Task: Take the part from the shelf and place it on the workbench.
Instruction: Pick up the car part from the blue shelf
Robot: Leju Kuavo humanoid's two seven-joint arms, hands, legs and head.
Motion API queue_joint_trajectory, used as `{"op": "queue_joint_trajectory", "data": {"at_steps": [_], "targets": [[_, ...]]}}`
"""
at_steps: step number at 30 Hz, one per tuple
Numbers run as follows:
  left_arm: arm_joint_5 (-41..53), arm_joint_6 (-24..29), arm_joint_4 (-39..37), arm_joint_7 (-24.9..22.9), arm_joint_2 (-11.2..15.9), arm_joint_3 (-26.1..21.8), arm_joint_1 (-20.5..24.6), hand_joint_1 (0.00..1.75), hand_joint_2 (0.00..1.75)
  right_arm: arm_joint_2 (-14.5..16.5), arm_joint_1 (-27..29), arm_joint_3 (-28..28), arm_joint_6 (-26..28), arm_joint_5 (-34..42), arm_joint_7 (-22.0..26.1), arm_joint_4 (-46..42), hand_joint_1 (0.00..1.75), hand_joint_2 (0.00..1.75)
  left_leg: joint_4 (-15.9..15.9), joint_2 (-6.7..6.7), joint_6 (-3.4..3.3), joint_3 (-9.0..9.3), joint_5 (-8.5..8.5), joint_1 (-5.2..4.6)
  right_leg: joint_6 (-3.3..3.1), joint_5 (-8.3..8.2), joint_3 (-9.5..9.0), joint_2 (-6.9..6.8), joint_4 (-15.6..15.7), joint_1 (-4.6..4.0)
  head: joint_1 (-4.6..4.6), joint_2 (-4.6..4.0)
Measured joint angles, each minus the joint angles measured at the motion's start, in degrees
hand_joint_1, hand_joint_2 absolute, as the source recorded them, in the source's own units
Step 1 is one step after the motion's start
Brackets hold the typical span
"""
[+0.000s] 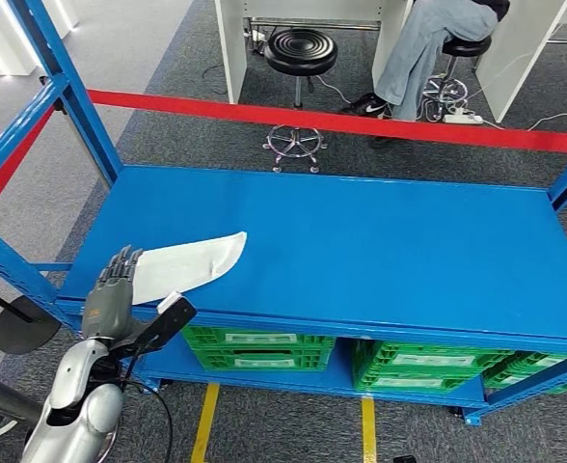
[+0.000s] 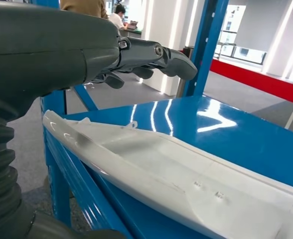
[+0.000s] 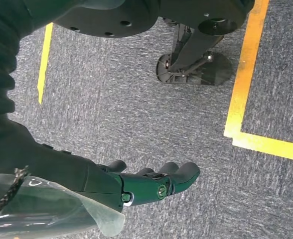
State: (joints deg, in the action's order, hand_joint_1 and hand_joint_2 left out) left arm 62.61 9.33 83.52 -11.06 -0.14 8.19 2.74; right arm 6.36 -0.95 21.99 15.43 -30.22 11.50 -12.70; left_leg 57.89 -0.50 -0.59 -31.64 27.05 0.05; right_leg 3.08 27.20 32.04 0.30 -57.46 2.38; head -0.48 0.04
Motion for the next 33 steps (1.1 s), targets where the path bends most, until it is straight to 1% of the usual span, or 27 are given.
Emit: {"op": "queue_joint_trajectory", "data": {"at_steps": [7, 19, 26, 27, 28, 29, 31, 32, 33], "targets": [[1.15, -0.4, -1.5, -0.84, -0.1, 0.05, 1.12, 0.0, 1.75, 0.01, -0.04, -0.02, -0.04, -0.62, -0.03, 0.0, 0.0, 1.75, 0.0, 0.0, 0.0, -0.01, 0.0, 0.0, 0.0, 0.0, 0.01, 0.0, 0.0, 0.0, 0.0, 0.0], [2.32, -2.21, -8.94, -2.05, -0.1, 0.03, 6.64, 0.0, 1.75, 0.04, -0.53, -0.02, -0.11, -2.14, -0.72, 0.0, 0.0, 1.75, 0.01, 0.0, -0.02, -0.01, -0.03, 0.0, 0.01, -0.07, 0.01, 0.01, 0.0, 0.0, 0.0, 0.0], [2.44, -2.46, -11.58, -2.21, -0.1, -0.04, 7.82, 0.0, 1.75, 0.07, -0.68, -0.02, -0.11, -2.28, -0.79, 0.0, 0.0, 1.75, 0.01, 0.0, -0.02, -0.02, -0.03, 0.0, 0.01, -0.07, 0.02, 0.01, 0.0, 0.0, 0.0, 0.0], [2.44, -2.5, -11.86, -2.21, -0.1, -0.08, 7.95, 0.03, 1.75, 0.07, -0.68, -0.02, -0.11, -2.4, -0.8, 0.0, 0.0, 1.75, 0.01, 0.0, -0.02, -0.02, -0.03, 0.0, 0.01, -0.07, 0.02, 0.01, 0.0, 0.0, 0.0, 0.0], [2.44, -2.48, -12.19, -2.21, -0.11, -0.13, 8.13, 0.28, 1.75, 0.07, -0.7, -0.02, -0.11, -2.56, -0.83, 0.0, 0.0, 1.75, 0.01, 0.0, -0.02, -0.02, -0.03, 0.0, 0.01, -0.07, 0.02, 0.0, 0.0, 0.0, 0.0, 0.0], [2.44, -2.43, -12.55, -2.2, -0.12, -0.19, 8.33, 0.66, 1.75, 0.07, -0.71, -0.02, -0.11, -2.77, -0.85, 0.0, 0.0, 1.75, 0.01, 0.0, -0.02, -0.02, -0.03, 0.0, 0.01, -0.07, 0.02, 0.0, 0.0, 0.0, 0.0, 0.0], [2.42, -2.28, -13.28, -2.1, -0.15, -0.31, 8.73, 1.48, 1.75, 0.07, -0.73, -0.02, -0.11, -3.12, -0.89, 0.0, 0.0, 1.75, 0.01, 0.0, -0.02, -0.02, -0.03, 0.0, 0.01, -0.07, 0.02, 0.0, 0.0, 0.0, 0.0, 0.0], [2.38, -2.22, -13.59, -1.97, -0.17, -0.37, 8.91, 1.66, 1.75, 0.07, -0.73, -0.02, -0.12, -3.24, -0.91, 0.0, 0.0, 1.75, 0.01, 0.0, -0.03, -0.02, -0.03, 0.0, 0.01, -0.07, 0.02, 0.0, 0.0, 0.0, 0.0, 0.0], [2.32, -2.17, -13.89, -1.78, -0.2, -0.42, 9.08, 1.71, 1.75, 0.07, -0.74, -0.02, -0.15, -3.33, -0.94, 0.0, 0.0, 1.75, 0.01, 0.0, -0.03, -0.02, -0.03, 0.0, 0.01, -0.07, 0.02, 0.0, 0.0, 0.0, 0.0, 0.0]]}}
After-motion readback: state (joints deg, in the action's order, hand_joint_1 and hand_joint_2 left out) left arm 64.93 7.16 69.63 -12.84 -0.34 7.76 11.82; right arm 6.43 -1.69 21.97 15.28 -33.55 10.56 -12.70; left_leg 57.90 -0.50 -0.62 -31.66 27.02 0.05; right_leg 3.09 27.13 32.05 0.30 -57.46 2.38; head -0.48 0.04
